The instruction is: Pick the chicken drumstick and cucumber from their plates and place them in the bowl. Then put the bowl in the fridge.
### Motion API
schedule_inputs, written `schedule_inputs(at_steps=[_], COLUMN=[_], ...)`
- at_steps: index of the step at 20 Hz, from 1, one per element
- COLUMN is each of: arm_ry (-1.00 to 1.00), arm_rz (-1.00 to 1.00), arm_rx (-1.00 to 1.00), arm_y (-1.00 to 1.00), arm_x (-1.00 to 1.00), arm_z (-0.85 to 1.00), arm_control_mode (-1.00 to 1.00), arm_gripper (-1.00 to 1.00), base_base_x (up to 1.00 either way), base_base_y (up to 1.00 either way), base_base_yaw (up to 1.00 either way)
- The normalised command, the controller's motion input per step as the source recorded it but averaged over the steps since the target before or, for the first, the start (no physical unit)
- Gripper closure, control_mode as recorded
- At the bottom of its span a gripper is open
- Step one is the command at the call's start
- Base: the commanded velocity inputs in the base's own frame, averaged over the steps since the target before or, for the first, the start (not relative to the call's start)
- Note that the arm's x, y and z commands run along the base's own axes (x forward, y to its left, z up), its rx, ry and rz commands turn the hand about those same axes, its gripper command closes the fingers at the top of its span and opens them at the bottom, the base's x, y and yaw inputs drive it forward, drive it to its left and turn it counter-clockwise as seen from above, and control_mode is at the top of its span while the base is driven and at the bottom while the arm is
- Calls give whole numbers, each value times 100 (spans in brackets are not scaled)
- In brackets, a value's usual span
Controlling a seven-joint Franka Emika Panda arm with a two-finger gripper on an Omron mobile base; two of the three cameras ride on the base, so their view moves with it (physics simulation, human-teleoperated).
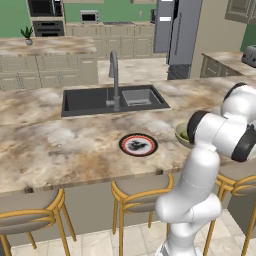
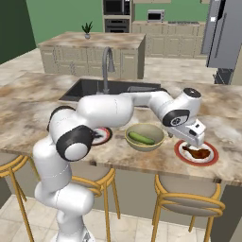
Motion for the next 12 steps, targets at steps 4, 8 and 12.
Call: schedule_inputs(at_steps=[4,8,12], arm_ry=[6,10,12], arm_rz=[-10,-27,-17], arm_rx=[0,-2,-5], arm_y=[-29,-17,-15], arm_x=[0,3,4], arm_z=[-4,-6,-5], arm_control_mode=[-100,-100,-100], arm_gripper=[-100,-100,-100], base_base_x=[0,0,0], base_base_y=[0,0,0], base_base_yaw=[0,0,0])
